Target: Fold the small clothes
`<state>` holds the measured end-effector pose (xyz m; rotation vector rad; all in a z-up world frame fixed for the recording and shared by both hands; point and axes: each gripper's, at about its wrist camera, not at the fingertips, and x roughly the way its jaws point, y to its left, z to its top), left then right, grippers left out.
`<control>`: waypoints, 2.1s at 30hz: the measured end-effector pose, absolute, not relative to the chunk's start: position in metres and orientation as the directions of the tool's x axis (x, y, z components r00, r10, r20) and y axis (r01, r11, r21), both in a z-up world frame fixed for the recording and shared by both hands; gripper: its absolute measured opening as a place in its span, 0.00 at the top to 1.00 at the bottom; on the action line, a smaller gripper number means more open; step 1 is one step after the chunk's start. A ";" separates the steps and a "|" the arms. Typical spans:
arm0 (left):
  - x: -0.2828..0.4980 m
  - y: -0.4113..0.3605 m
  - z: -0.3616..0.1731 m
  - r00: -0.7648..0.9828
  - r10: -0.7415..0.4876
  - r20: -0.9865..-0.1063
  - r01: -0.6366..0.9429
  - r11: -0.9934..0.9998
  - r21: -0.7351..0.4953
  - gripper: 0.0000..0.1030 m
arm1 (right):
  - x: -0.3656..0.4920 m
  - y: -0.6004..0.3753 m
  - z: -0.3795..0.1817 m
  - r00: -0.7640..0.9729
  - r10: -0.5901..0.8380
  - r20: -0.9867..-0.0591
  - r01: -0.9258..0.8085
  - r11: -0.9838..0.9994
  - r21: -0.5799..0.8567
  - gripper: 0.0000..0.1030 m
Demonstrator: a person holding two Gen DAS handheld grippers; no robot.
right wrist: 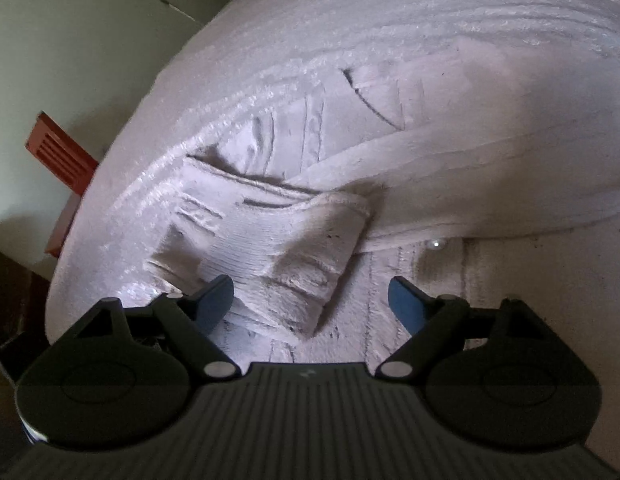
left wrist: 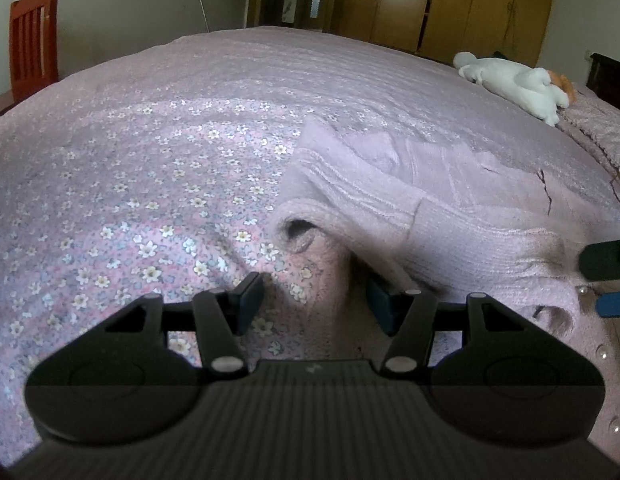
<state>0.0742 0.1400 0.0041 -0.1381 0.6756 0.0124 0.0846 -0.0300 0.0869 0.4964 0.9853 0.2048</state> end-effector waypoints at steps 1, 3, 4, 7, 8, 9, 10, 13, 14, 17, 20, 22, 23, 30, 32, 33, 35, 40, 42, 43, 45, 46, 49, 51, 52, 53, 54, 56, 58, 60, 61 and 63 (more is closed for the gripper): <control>0.074 0.141 0.004 0.781 -0.034 -0.624 -0.057 0.991 -0.125 0.43 | 0.088 -0.027 0.083 0.535 0.382 -0.754 0.060 0.872 0.485 0.13; 0.074 0.141 0.003 0.781 -0.033 -0.624 -0.060 0.990 -0.126 0.43 | 0.097 -0.022 0.072 0.513 0.382 -0.769 0.073 0.873 0.482 0.13; 0.074 0.141 0.003 0.781 -0.031 -0.624 -0.062 0.990 -0.126 0.43 | 0.101 -0.021 0.067 0.503 0.385 -0.774 0.078 0.872 0.484 0.16; 0.075 0.140 0.004 0.781 -0.025 -0.624 -0.065 0.990 -0.121 0.43 | 0.108 -0.016 0.061 0.500 0.389 -0.773 0.050 0.879 0.475 0.50; 0.076 0.139 0.004 0.782 -0.023 -0.623 -0.065 0.991 -0.117 0.43 | 0.110 -0.015 0.063 0.499 0.400 -0.769 0.031 0.878 0.477 0.69; 0.077 0.139 0.003 0.783 -0.020 -0.622 -0.064 0.992 -0.112 0.42 | 0.112 -0.015 0.067 0.497 0.409 -0.765 0.015 0.878 0.479 0.78; 0.078 0.138 0.003 0.785 -0.015 -0.620 -0.063 0.993 -0.103 0.41 | 0.114 -0.015 0.071 0.499 0.408 -0.764 0.002 0.882 0.472 0.82; 0.081 0.134 0.001 0.787 0.001 -0.616 -0.066 0.994 -0.083 0.40 | 0.125 -0.019 0.101 0.546 0.395 -0.738 -0.063 0.899 0.434 0.85; 0.082 0.134 0.001 0.788 0.006 -0.615 -0.069 0.994 -0.079 0.40 | 0.128 -0.021 0.116 0.579 0.379 -0.722 -0.090 0.910 0.405 0.85; 0.084 0.134 0.001 0.789 0.017 -0.614 -0.076 0.995 -0.071 0.40 | 0.133 -0.030 0.153 0.667 0.314 -0.676 -0.136 0.943 0.304 0.85; 0.085 0.136 0.000 0.789 0.018 -0.614 -0.077 0.995 -0.071 0.40 | 0.134 -0.045 0.170 0.728 0.230 -0.646 -0.123 0.971 0.207 0.85; 0.085 0.135 -0.001 0.792 0.015 -0.611 -0.068 0.996 -0.064 0.37 | 0.133 -0.057 0.165 0.739 0.182 -0.648 -0.097 0.982 0.164 0.85; 0.084 0.135 -0.002 0.793 0.018 -0.609 -0.065 0.996 -0.056 0.37 | 0.134 -0.064 0.157 0.737 0.160 -0.657 -0.079 0.985 0.151 0.85; 0.085 0.131 -0.004 0.794 0.030 -0.607 -0.060 0.998 -0.030 0.37 | 0.143 -0.104 0.072 0.627 0.103 -0.773 0.049 0.984 0.171 0.80; 0.085 0.131 -0.005 0.793 0.030 -0.608 -0.059 0.998 -0.027 0.37 | 0.140 -0.112 0.062 0.620 0.121 -0.775 0.065 0.977 0.205 0.63; 0.085 0.132 -0.005 0.793 0.030 -0.608 -0.057 0.998 -0.025 0.37 | 0.137 -0.115 0.063 0.626 0.116 -0.771 0.073 0.976 0.206 0.53; 0.085 0.131 -0.006 0.794 0.030 -0.607 -0.056 0.998 -0.023 0.36 | 0.133 -0.114 0.069 0.630 0.087 -0.772 0.073 0.983 0.170 0.45; 0.085 0.129 -0.006 0.795 0.037 -0.605 -0.058 0.998 -0.014 0.36 | 0.121 -0.094 0.102 0.713 0.076 -0.697 -0.025 0.996 0.083 0.32; 0.085 0.128 -0.006 0.795 0.041 -0.605 -0.060 0.998 -0.011 0.35 | 0.121 -0.079 0.107 0.726 0.109 -0.679 -0.088 0.994 0.065 0.27; 0.085 0.127 -0.005 0.794 0.043 -0.606 -0.061 0.998 -0.009 0.35 | 0.123 -0.070 0.106 0.725 0.126 -0.678 -0.120 0.991 0.056 0.27; 0.086 0.127 -0.004 0.791 0.046 -0.610 -0.065 0.998 -0.009 0.35 | 0.131 -0.053 0.098 0.712 0.136 -0.689 -0.158 0.987 0.032 0.27; 0.086 0.127 -0.003 0.789 0.047 -0.612 -0.067 0.998 -0.009 0.35 | 0.136 -0.046 0.092 0.704 0.134 -0.698 -0.167 0.986 0.020 0.27; 0.084 0.127 0.001 0.785 0.044 -0.618 -0.063 0.998 -0.009 0.35 | 0.152 -0.030 0.071 0.683 0.109 -0.723 -0.165 0.986 -0.007 0.27; 0.078 0.127 0.005 0.790 0.040 -0.612 -0.051 0.999 0.000 0.35 | 0.157 -0.029 0.062 0.687 0.086 -0.721 -0.141 0.990 -0.016 0.34; 0.074 0.126 0.007 0.798 0.037 -0.602 -0.039 0.999 0.010 0.35 | 0.160 -0.027 0.057 0.699 0.071 -0.712 -0.127 0.992 -0.026 0.41; 0.071 0.125 0.009 0.806 0.035 -0.591 -0.029 0.999 0.020 0.35 | 0.161 -0.028 0.057 0.706 0.053 -0.706 -0.115 0.992 -0.041 0.56; 0.069 0.123 0.010 0.814 0.032 -0.580 -0.016 0.999 0.033 0.35 | 0.162 -0.029 0.057 0.712 0.044 -0.700 -0.108 0.993 -0.047 0.73; 0.070 0.118 0.011 0.820 0.029 -0.572 0.009 0.998 0.063 0.35 | 0.161 -0.036 0.062 0.722 0.054 -0.690 -0.103 0.994 -0.030 0.91; 0.076 0.111 0.011 0.820 0.037 -0.571 0.023 0.995 0.098 0.35 | 0.159 -0.044 0.073 0.742 0.065 -0.667 -0.086 0.996 0.001 0.91; 0.082 0.102 0.010 0.833 0.046 -0.551 0.039 0.989 0.141 0.36 | 0.154 -0.051 0.088 0.771 0.068 -0.633 -0.077 0.997 0.013 0.91; 0.083 0.097 0.010 0.849 0.050 -0.526 0.045 0.985 0.166 0.45 | 0.156 -0.055 0.095 0.783 0.070 -0.618 -0.074 0.997 0.019 0.91; 0.086 0.091 0.012 0.861 0.034 -0.508 0.067 0.981 0.180 0.86 | 0.152 -0.064 0.111 0.809 0.071 -0.583 -0.065 0.997 0.030 0.92</control>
